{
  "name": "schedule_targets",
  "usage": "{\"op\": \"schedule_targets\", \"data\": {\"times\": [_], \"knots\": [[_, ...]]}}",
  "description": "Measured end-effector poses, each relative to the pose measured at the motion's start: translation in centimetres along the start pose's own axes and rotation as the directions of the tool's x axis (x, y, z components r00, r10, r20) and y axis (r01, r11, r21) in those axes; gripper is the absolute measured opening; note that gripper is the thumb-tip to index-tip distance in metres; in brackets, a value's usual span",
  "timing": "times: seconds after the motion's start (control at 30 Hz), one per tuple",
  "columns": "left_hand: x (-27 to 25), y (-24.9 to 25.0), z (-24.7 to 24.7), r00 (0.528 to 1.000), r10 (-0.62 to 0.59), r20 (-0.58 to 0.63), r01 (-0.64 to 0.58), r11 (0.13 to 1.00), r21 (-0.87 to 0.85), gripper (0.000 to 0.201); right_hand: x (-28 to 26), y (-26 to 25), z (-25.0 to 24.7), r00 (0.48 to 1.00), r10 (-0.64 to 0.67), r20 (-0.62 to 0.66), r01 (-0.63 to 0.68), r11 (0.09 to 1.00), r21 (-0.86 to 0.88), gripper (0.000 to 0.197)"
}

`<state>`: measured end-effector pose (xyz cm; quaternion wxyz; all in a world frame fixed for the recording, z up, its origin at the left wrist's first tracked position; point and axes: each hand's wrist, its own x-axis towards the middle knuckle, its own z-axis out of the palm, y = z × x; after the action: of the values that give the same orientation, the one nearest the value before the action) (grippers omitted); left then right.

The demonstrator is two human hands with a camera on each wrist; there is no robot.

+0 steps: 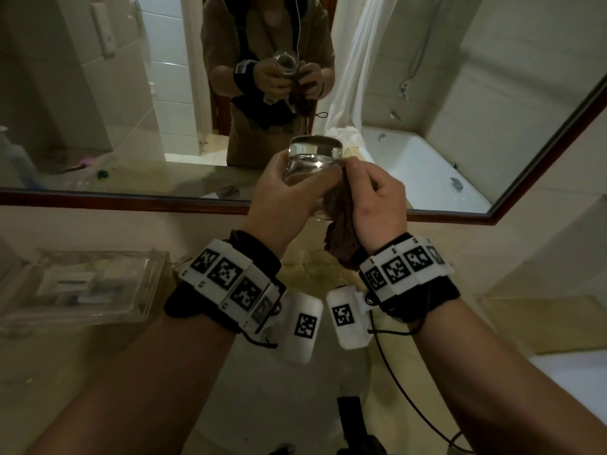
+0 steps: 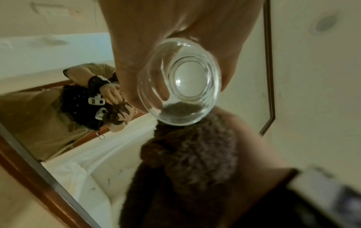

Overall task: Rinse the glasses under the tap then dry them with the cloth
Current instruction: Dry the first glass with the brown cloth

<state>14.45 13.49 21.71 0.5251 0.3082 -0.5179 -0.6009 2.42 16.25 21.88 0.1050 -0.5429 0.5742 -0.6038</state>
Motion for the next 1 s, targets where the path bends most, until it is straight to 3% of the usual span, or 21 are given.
{"op": "schedule_targets", "data": {"times": [0.17,0.3,0.47,0.77,0.9,1.0], "knots": [[0.2,0.6,0.2,0.998,0.029,-0.051,-0.028,0.999,0.018,0.044,0.0,-0.8,-0.2,0.997,-0.074,-0.019,0.075,0.996,0.042,0.024],[-0.1,0.5,0.5,0.998,-0.029,0.053,0.033,0.997,-0.076,0.035,0.2,0.1,-0.4,1.0,-0.004,-0.023,0.005,0.999,0.035,0.037],[0.2,0.3,0.2,0.991,-0.011,0.135,0.012,1.0,-0.003,0.036,0.2,0.7,-0.5,1.0,0.009,-0.006,-0.009,1.0,0.0,0.039],[0.8,0.0,0.1,0.995,0.067,-0.072,-0.065,0.997,0.032,0.055,-0.2,-1.5,-0.1,0.995,-0.1,-0.006,0.1,0.994,0.046,0.025],[0.3,-0.2,0.2,0.999,0.003,-0.051,-0.006,0.998,-0.06,0.051,-0.3,-0.5,-0.1,0.998,-0.058,-0.016,0.058,0.998,0.007,0.025],[-0.1,-0.2,0.6,1.0,-0.008,-0.026,0.006,0.996,-0.084,0.047,-0.3,0.3,-0.2,1.0,0.007,-0.014,-0.007,0.999,-0.038,0.035]]}}
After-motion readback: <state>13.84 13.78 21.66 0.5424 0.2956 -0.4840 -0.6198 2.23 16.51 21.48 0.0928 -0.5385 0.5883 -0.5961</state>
